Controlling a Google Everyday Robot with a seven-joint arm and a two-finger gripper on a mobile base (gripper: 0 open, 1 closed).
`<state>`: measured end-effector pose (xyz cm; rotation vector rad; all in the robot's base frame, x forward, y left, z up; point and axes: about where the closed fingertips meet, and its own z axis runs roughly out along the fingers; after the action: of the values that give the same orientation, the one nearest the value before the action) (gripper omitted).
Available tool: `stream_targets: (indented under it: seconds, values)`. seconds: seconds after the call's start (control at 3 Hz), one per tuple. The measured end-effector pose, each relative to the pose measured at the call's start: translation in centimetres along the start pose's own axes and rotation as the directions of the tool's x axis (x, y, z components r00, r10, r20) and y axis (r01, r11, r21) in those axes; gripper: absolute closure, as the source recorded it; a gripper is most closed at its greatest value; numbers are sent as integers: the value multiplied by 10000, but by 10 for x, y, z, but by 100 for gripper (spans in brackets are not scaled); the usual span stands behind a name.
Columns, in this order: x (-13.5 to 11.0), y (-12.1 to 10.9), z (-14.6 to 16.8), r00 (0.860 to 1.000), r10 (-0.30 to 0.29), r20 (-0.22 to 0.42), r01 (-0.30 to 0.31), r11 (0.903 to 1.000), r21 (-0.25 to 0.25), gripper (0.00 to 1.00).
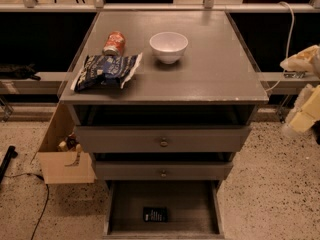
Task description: Pick rxbar blueberry from bottom drawer and place on counter
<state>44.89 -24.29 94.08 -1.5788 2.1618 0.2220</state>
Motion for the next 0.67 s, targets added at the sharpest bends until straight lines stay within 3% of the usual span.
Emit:
stream_targets:
  seconds: [0.33, 0.67]
  values:
    - [15, -7, 26, 9896, 426, 1376, -325, 9967, -743, 0]
    - [42, -25, 65, 9696, 591, 2375, -194, 9859, -1664, 0]
